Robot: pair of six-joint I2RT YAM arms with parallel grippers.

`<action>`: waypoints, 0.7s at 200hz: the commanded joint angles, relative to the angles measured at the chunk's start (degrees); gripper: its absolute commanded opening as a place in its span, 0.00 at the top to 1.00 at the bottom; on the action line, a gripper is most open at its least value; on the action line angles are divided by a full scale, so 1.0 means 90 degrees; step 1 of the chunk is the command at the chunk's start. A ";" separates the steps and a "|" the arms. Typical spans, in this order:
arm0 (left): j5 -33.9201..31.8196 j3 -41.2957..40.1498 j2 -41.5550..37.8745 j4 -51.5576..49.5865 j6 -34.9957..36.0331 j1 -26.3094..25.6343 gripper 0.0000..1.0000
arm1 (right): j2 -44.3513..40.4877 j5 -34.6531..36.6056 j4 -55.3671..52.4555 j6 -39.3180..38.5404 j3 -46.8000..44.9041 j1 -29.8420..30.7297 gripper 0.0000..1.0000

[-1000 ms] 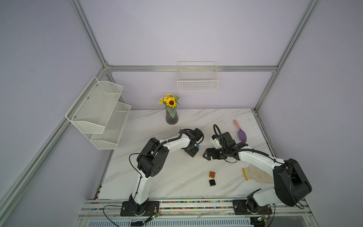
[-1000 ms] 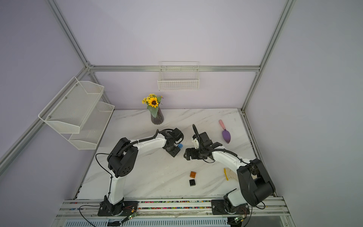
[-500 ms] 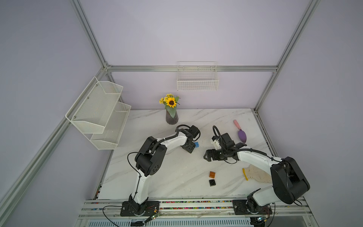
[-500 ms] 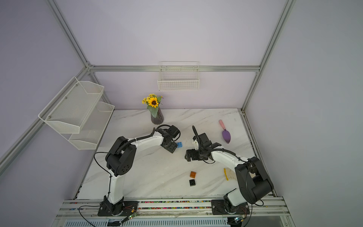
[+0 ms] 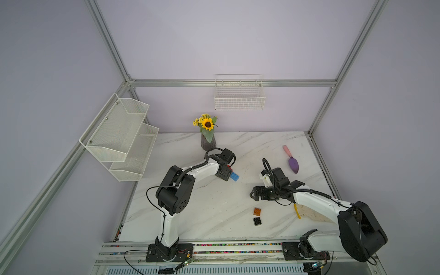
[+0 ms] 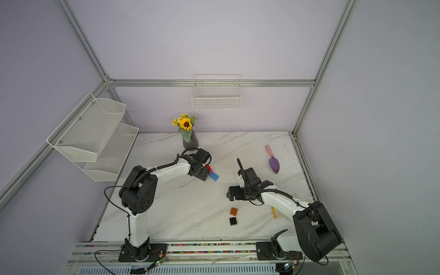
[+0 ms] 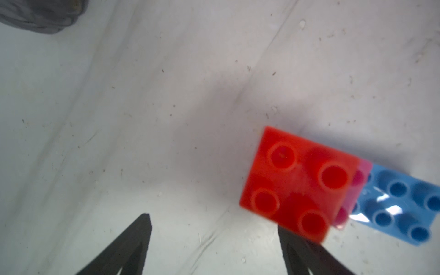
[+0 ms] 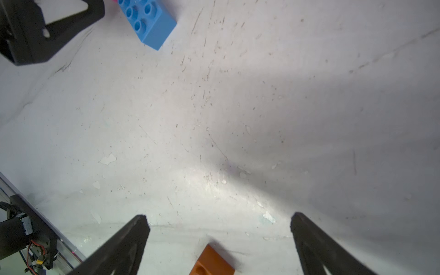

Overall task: Assemble the letter v with lego
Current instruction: Assemble the lego brick with the lego brick, then pick up the lego brick from the center of the board.

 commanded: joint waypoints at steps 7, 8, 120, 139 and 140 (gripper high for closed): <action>0.0193 -0.0999 -0.1039 0.0858 -0.0479 0.0005 0.00 | -0.0498 -0.0215 0.0323 -0.0017 -0.0249 0.0081 0.03; 0.0207 -0.1051 -0.1072 0.0888 -0.0489 0.0005 0.00 | -0.0507 -0.0246 0.0325 -0.0020 -0.0250 0.0083 0.03; 0.0846 -0.4384 -0.3773 0.2708 -0.2151 -0.0334 0.00 | -0.0864 0.2823 -0.0848 0.2830 -0.0345 0.3169 0.19; 0.0950 -0.4624 -0.3875 0.2841 -0.2228 -0.0402 0.00 | -0.0554 0.3552 -0.1264 0.3422 -0.0192 0.4003 0.19; 0.0947 -0.4631 -0.3881 0.2851 -0.2233 -0.0408 0.00 | -0.0535 0.3591 -0.1289 0.3462 -0.0183 0.4041 0.19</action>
